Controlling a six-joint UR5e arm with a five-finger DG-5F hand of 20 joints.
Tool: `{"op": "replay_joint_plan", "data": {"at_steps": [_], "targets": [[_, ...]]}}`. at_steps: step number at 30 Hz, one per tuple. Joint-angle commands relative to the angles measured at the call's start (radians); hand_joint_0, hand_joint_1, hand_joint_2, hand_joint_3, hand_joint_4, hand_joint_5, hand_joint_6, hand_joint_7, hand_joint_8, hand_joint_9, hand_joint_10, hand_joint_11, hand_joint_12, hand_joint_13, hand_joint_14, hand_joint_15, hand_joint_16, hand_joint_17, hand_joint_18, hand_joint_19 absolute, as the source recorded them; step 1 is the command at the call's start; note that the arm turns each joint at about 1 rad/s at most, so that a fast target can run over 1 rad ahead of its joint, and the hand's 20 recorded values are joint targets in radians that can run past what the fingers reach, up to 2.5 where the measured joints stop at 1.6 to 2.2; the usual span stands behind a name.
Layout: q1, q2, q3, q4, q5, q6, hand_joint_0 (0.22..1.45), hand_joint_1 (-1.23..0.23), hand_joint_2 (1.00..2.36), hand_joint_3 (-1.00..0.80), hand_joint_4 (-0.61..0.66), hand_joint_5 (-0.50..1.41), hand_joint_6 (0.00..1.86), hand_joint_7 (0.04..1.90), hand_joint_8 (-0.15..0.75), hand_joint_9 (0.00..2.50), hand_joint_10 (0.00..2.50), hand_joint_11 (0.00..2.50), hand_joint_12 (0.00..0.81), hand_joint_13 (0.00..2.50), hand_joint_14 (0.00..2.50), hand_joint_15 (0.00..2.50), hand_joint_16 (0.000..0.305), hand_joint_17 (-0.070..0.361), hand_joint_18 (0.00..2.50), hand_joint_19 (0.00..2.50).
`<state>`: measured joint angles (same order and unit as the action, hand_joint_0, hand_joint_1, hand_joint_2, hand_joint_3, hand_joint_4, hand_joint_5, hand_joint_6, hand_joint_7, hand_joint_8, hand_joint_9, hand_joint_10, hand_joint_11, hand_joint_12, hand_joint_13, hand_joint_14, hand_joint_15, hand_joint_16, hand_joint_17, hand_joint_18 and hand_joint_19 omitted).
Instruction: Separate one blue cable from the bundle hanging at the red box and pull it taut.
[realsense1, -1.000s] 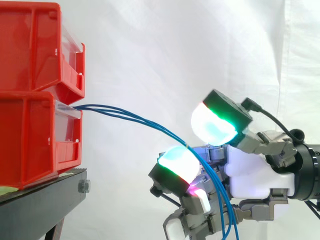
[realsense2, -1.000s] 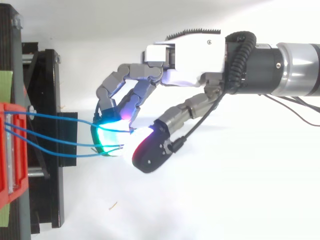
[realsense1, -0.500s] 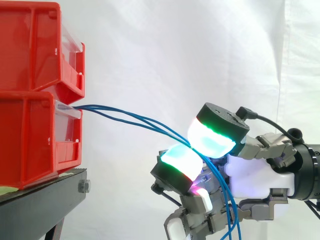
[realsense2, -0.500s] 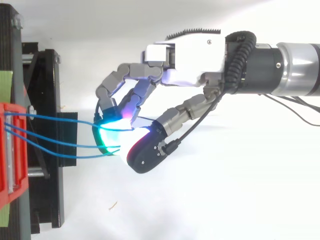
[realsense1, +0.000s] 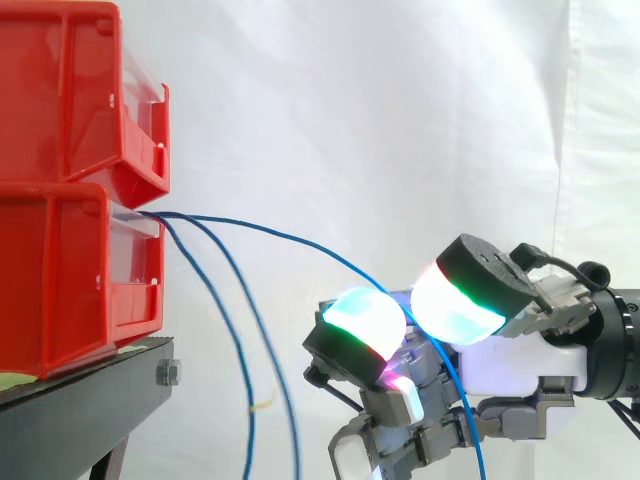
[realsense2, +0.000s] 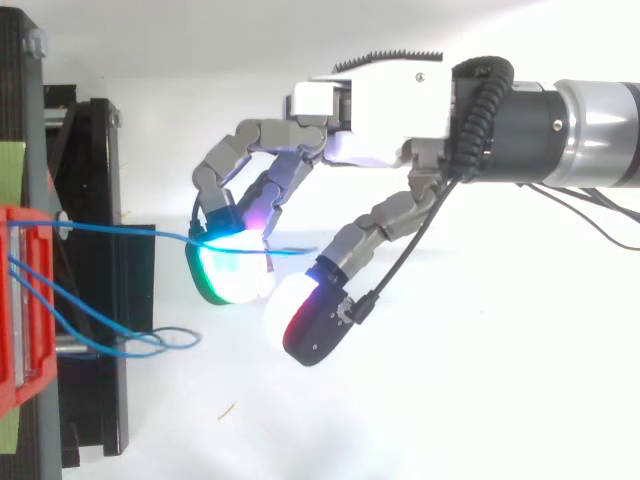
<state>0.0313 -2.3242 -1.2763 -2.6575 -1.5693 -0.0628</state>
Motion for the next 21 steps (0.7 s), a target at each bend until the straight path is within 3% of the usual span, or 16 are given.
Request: {"op": "replay_joint_plan", "data": {"at_steps": [1, 2, 3, 5, 8, 12, 21], "targets": [[-0.001, 0.0, 0.0, -0.001, 0.0, 0.0, 0.46, -0.83, 1.0, -0.5, 0.01, -0.11, 0.89, 1.08, 0.313, 1.06, 0.02, 0.87, 0.312, 0.83, 0.01, 0.4, 0.033, 0.074, 0.71, 0.32], [-0.001, 0.0, 0.0, -0.001, 0.0, 0.0, 0.45, -0.69, 1.0, -0.5, 0.01, -0.11, 0.89, 1.08, 0.323, 1.07, 0.02, 0.87, 0.314, 0.83, 0.01, 0.41, 0.034, 0.075, 0.72, 0.31], [-0.001, 0.0, 0.0, 0.001, 0.0, 0.0, 0.45, -0.69, 1.0, -0.5, 0.01, -0.11, 0.88, 1.08, 0.318, 1.07, 0.02, 0.87, 0.314, 0.83, 0.01, 0.4, 0.033, 0.075, 0.72, 0.32], [-0.001, -0.001, 0.0, 0.001, 0.0, 0.0, 0.5, -0.51, 1.0, -0.5, 0.02, -0.11, 0.87, 1.12, 0.304, 1.06, 0.02, 0.87, 0.298, 0.82, 0.02, 0.41, 0.03, 0.067, 0.69, 0.34], [-0.001, 0.0, 0.0, 0.001, 0.0, 0.0, 0.58, -0.44, 1.0, -0.5, 0.01, -0.12, 0.85, 1.15, 0.287, 1.04, 0.02, 0.86, 0.278, 0.8, 0.02, 0.42, 0.026, 0.059, 0.65, 0.37], [-0.001, 0.0, 0.0, 0.002, 0.0, 0.0, 0.59, -0.47, 1.0, -0.49, 0.0, -0.13, 0.85, 1.15, 0.293, 1.03, 0.02, 0.87, 0.278, 0.79, 0.02, 0.43, 0.025, 0.057, 0.62, 0.38], [-0.001, 0.0, 0.0, 0.002, 0.0, -0.002, 0.57, -0.64, 1.01, -0.27, 0.04, -0.13, 0.86, 1.16, 0.334, 1.05, 0.02, 0.86, 0.318, 0.81, 0.02, 0.4, 0.032, 0.073, 0.68, 0.32]]}}
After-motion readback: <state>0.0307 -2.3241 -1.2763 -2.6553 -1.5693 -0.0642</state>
